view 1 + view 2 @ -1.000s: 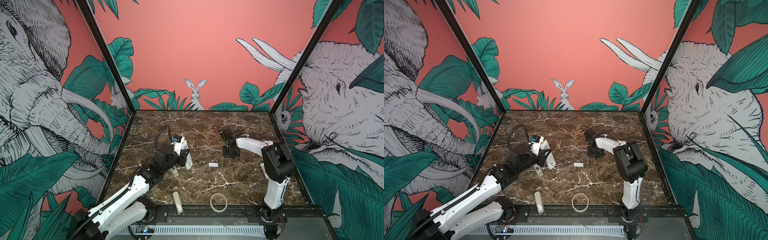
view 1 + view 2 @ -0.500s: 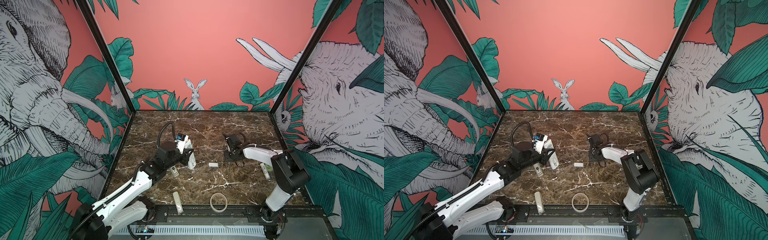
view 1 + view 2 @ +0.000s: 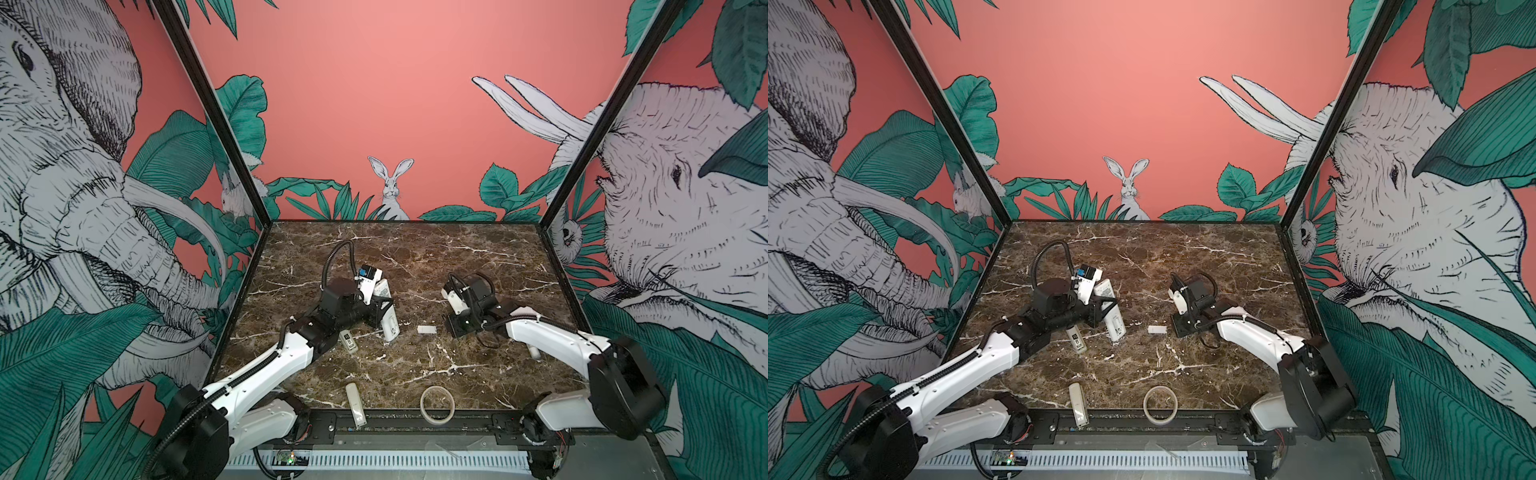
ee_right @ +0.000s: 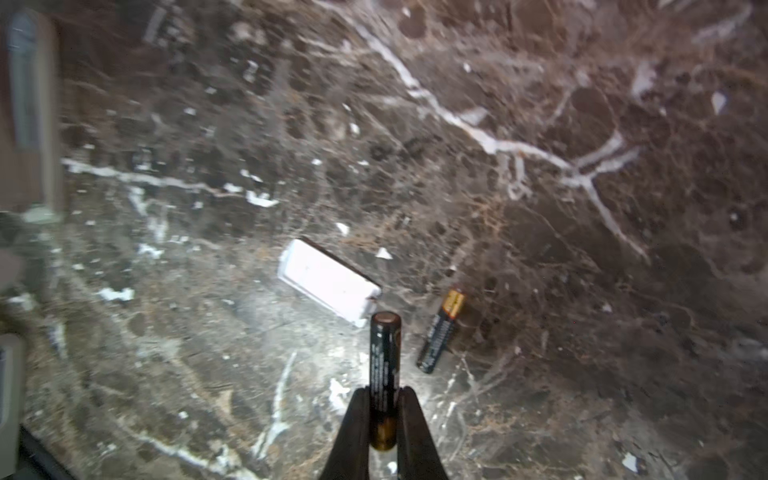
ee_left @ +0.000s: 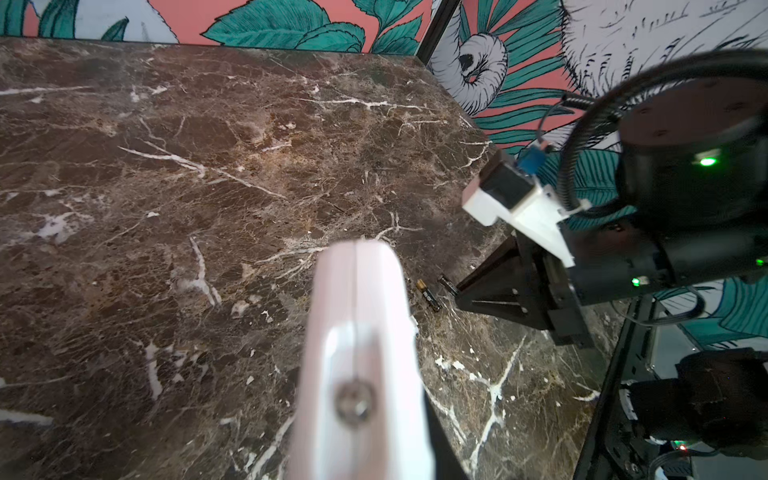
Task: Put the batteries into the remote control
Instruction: 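Align the AA battery over the remote's open compartment with the right gripper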
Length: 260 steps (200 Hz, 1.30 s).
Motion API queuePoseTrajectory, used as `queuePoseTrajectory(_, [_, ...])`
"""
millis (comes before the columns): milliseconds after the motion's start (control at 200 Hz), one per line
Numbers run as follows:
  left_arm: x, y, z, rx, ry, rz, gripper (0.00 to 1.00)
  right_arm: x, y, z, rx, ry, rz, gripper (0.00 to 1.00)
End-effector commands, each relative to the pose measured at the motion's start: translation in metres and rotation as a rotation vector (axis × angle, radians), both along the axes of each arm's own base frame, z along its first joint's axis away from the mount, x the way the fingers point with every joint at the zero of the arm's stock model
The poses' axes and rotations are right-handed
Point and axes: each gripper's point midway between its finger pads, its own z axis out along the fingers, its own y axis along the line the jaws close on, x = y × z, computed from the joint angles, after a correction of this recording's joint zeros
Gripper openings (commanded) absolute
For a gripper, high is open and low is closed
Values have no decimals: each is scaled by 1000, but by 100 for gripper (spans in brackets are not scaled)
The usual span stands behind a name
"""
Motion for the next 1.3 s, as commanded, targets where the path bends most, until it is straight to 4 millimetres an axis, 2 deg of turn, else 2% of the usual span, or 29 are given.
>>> queuePoseTrajectory(0, [5,-10,31,-124,-25,-47,0,-11,20,19,69,-39,106,12])
queuePoseTrajectory(205, [14,-6,34,-226,24,-65,0,-22,49,48,119,-106,198,13])
queuePoseTrajectory(305, [20,-4,31,-254,67,-57,0,-21,63,60,139,-133,214,13])
queuePoseTrajectory(510, [19,0,21,-272,142,-53,0,-24,94,81,209,-174,254,13])
queuePoseTrajectory(745, [22,10,25,-347,210,-49,0,-26,114,82,207,-178,285,13])
queuePoseTrajectory(940, [24,15,21,-347,228,-39,0,-29,129,93,225,-197,311,13])
queuePoseTrajectory(1295, [25,18,21,-356,229,-31,0,-24,136,88,183,-192,282,12])
